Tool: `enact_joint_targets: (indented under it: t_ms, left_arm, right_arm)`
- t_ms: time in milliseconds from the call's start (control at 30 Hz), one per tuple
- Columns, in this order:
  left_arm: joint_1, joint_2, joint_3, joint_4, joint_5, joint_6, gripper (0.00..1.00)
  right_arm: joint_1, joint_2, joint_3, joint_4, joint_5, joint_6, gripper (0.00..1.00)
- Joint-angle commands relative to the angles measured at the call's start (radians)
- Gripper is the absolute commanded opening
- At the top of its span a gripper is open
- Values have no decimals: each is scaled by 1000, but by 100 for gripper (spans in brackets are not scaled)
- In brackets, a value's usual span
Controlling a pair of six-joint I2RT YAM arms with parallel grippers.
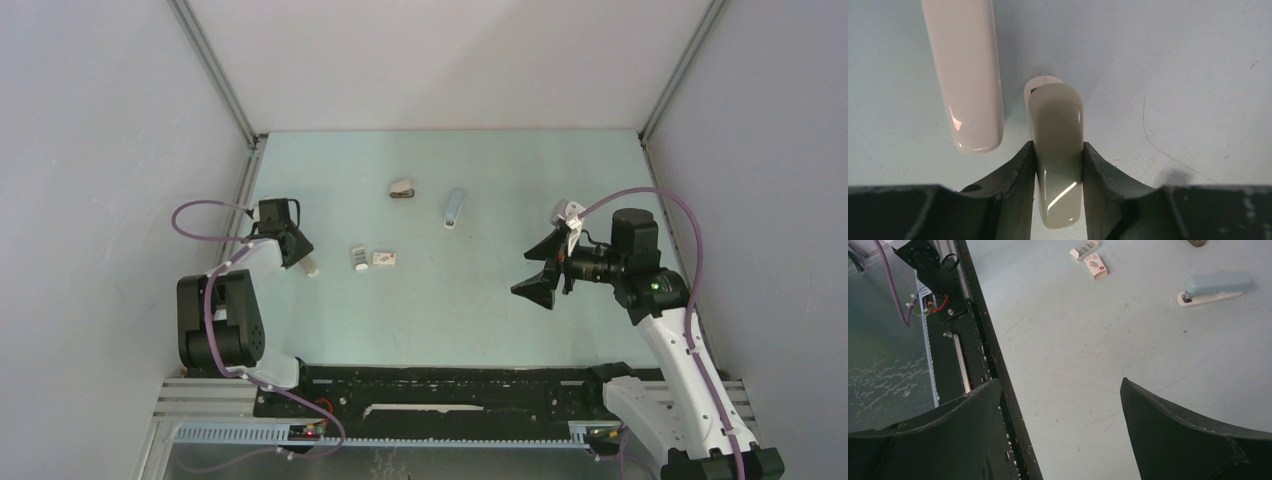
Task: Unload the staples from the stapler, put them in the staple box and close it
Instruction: Pick up the stapler from the center of the board, then place the stapler at the center of the board.
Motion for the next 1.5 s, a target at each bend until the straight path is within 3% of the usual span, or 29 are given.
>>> enact_joint_targets:
  t_ms: [0, 467, 900, 1233, 1467]
  left_arm:
    - [2, -37, 32, 4, 22, 15, 12]
    - [-95, -108, -75, 34, 11, 21, 1]
    - [-210, -263, -185, 46, 24, 2, 0]
    - [-395, -468, -229, 31, 44, -24, 0]
    - [-574, -547, -239, 183, 201, 121, 0]
  right_arm:
    - [6, -17, -2, 15, -3, -15, 100]
    - [7, -22, -2, 16, -4, -14, 100]
    - [7, -19, -2, 15, -6, -13, 100]
    - [6, -16, -2, 13, -6, -15, 100]
    - [-5, -13, -2, 9, -8, -23, 100]
